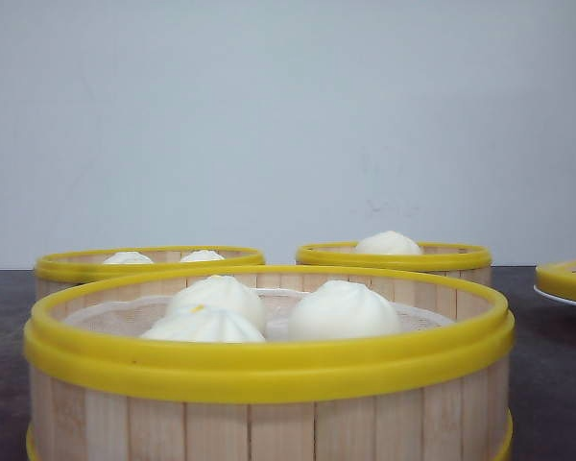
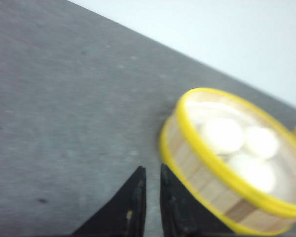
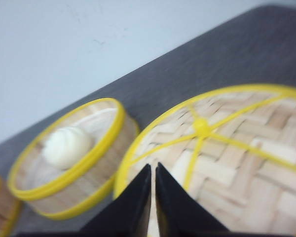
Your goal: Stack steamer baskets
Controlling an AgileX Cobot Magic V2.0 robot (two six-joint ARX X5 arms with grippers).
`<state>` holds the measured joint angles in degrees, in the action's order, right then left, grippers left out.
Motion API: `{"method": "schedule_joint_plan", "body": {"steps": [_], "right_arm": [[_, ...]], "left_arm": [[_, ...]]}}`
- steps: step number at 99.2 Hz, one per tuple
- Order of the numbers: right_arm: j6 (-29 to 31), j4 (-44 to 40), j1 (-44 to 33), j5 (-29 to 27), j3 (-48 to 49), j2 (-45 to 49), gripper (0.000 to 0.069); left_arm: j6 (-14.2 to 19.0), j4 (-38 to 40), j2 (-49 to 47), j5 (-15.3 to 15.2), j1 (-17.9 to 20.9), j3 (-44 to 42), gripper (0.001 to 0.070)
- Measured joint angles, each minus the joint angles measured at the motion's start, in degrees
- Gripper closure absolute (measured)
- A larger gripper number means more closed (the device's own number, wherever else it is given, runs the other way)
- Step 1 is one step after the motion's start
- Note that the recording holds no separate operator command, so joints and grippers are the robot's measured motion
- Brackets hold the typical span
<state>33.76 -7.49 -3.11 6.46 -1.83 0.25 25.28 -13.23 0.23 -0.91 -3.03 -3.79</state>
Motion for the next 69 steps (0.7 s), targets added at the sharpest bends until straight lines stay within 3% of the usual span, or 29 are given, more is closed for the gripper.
{"method": "schedule_joint_plan", "body": {"steps": [12, 27, 58, 63, 69], "right_arm": [[2.6, 0.0, 0.0, -0.8, -5.2, 1.4, 0.0681], [1.1, 0.3, 0.0, -2.3, -16.4, 9.8, 0.0681], [-12.6, -12.0, 0.2, -2.1, -44.3, 32.7, 0.0679], [-13.9, -13.1, 0.6, -2.1, -46.6, 34.8, 0.0641], [-14.7, -13.4, 1.4, -2.0, -47.5, 36.5, 0.0517]], "left_arm": [[1.8, 0.3, 0.5, -0.2, 0.0, -4.2, 0.0685], [2.2, 1.5, 4.4, -2.1, 0.0, -14.4, 0.0685], [-6.3, -1.8, 22.4, -2.8, 0.0, -34.3, 0.0681], [-6.7, -2.0, 24.9, -2.8, 0.0, -35.4, 0.0646], [-7.2, -2.1, 28.0, -2.5, 0.0, -36.1, 0.0527]]}}
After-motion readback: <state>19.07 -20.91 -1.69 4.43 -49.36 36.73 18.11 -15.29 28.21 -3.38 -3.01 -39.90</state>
